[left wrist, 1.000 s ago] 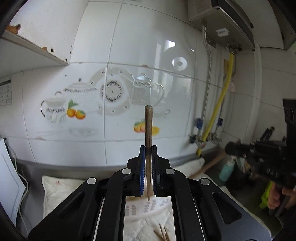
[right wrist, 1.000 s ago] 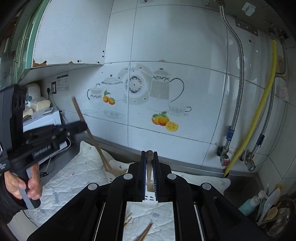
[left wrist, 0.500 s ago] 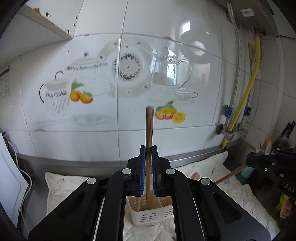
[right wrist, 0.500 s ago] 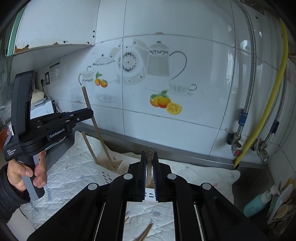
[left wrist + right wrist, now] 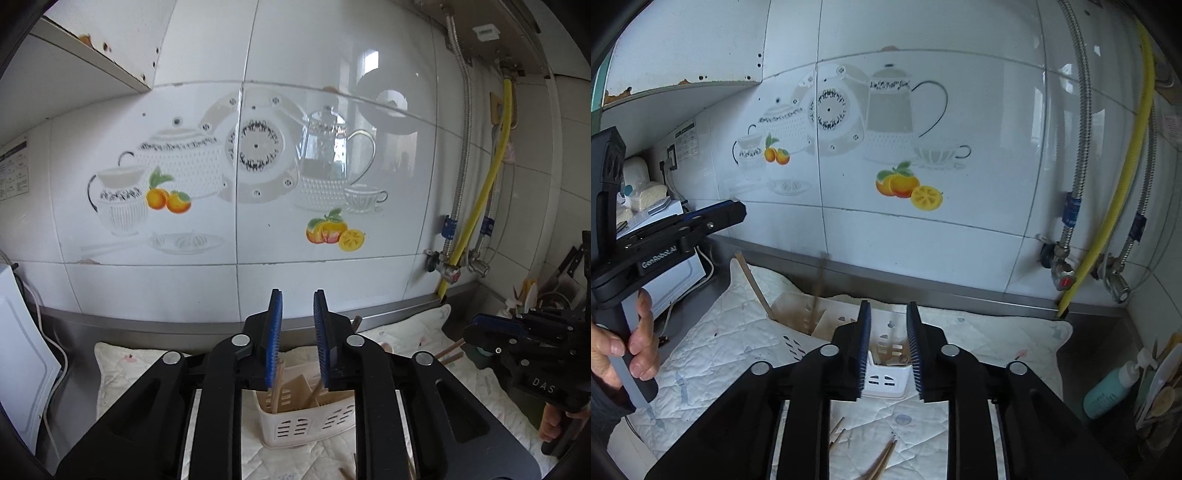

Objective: Organize utensils
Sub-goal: 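Open both tools to release the chopsticks into the holder and withdraw, then lower both tools to the remaining chopsticks and close the left tool on one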

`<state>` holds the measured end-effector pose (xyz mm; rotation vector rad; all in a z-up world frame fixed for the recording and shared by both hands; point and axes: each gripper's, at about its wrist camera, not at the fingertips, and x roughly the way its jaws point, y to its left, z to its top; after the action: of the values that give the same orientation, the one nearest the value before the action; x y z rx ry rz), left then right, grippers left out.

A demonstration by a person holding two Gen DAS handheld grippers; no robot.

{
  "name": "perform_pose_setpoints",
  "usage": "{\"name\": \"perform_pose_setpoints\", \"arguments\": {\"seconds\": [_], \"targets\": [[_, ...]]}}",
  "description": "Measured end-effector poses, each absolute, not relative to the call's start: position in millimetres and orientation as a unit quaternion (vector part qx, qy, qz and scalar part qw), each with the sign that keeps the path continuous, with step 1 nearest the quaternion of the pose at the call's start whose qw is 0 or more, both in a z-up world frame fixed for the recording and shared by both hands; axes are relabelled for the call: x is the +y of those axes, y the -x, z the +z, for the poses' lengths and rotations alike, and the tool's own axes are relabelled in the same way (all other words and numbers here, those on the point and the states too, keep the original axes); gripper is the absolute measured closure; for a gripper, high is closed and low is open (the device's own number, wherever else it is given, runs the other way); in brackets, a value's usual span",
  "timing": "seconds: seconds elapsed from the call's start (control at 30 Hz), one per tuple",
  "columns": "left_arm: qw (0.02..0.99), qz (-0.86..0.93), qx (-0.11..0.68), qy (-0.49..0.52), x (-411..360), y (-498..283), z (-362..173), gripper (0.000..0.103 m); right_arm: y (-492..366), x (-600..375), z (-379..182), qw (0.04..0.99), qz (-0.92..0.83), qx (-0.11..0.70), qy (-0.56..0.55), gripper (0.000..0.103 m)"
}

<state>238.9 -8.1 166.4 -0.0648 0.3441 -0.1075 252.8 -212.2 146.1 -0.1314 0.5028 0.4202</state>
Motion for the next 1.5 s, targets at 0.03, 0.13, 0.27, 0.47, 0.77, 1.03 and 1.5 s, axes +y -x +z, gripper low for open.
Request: {"name": "perform_pose_setpoints", "arguments": {"seconds": [0.03, 0.13, 0.27, 0.47, 0.77, 1.03, 1.5], "targets": [[0.984, -0.053, 0.168, 0.033, -7, -233, 169, 0.081, -247, -215, 148, 0.947, 0.202, 0.242, 0.064, 0.081], [0.985, -0.056, 0.161, 0.038, -3, -209, 173, 0.075, -225, -223, 151, 0.951, 0.196, 0.232, 0.059, 0.081], [0.984, -0.063, 0.160, 0.043, 0, -172, 163, 0.066, -188, -232, 142, 0.954, 0.190, 0.225, 0.050, 0.077], [0.973, -0.081, 0.209, 0.046, -6, -121, 114, 0.063, -133, -237, 107, 0.956, 0.178, 0.227, 0.050, 0.073], [0.933, -0.131, 0.332, 0.050, -30, -69, 4, 0.059, -60, -240, 40, 0.958, 0.149, 0.242, 0.042, 0.062], [0.903, -0.147, 0.396, 0.078, -37, -48, -59, 0.059, -35, -249, -24, 0.946, 0.130, 0.298, 0.010, 0.062], [0.898, -0.131, 0.417, 0.050, -62, -63, -82, 0.064, -33, -262, -50, 0.939, 0.117, 0.323, -0.020, 0.062]]}}
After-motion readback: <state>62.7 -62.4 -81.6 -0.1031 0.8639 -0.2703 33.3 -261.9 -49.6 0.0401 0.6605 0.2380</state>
